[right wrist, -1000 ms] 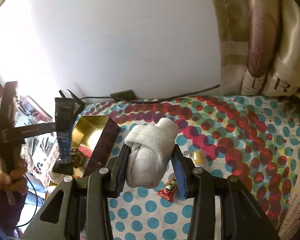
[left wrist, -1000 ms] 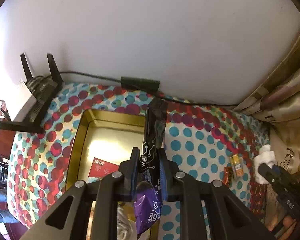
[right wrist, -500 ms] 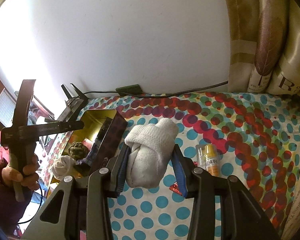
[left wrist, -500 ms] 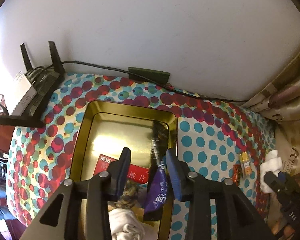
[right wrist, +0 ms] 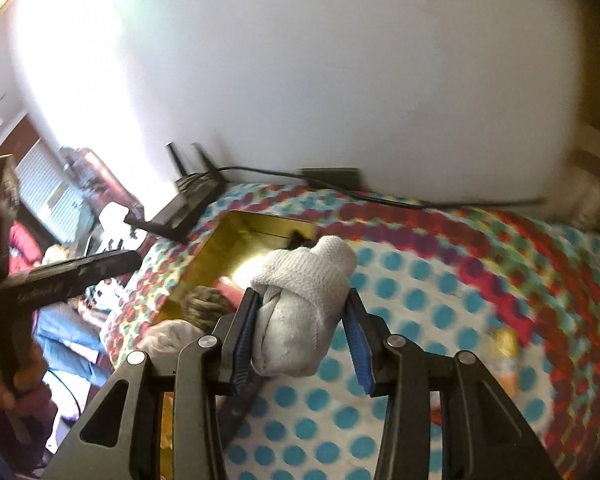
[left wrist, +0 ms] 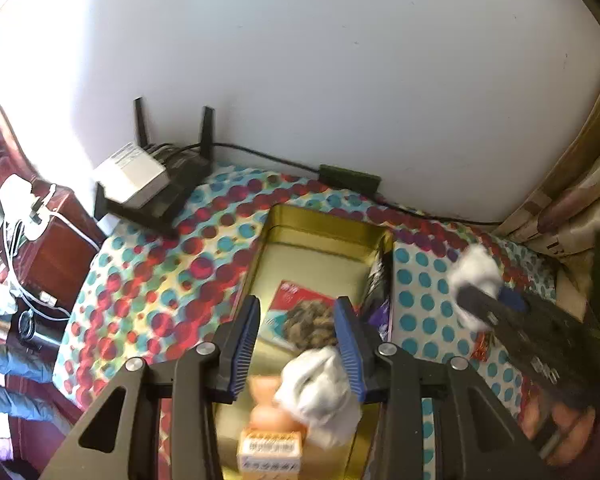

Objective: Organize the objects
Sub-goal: 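Drop the candy bar into the tray with the left tool while the right tool drops the sock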

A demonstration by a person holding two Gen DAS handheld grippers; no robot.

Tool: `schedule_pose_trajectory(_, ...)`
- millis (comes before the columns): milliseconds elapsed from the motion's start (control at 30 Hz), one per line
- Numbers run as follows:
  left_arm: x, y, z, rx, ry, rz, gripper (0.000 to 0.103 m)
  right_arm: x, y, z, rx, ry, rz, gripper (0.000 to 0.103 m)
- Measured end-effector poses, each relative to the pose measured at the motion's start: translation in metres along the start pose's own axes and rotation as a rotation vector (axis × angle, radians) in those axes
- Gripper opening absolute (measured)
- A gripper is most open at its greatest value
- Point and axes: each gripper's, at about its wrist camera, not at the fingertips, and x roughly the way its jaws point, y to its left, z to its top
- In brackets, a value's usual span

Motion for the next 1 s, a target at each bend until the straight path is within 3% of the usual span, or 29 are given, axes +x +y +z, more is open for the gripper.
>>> schedule_pose_trajectory(200, -0.014, 0.023, -0.018, -0.049, -0.013, 0.047, 0.039, 0.045, 0.040, 0.019, -0.075, 0.038, 0.061, 0.040)
schedule_pose_trajectory(500, -0.021, 0.042, -0.037, -0.081, -0.011, 0.101, 0.039, 0.101, 0.067, 0.027, -0.141, 0.114, 0.052, 0.041)
schedule_pose_trajectory(1000, -0.017, 0.028, -0.034, -0.039, -0.007, 0.103, 0.039, 0.123, 0.073, 0.019, -0.157, 0.159, 0.006, 0.041)
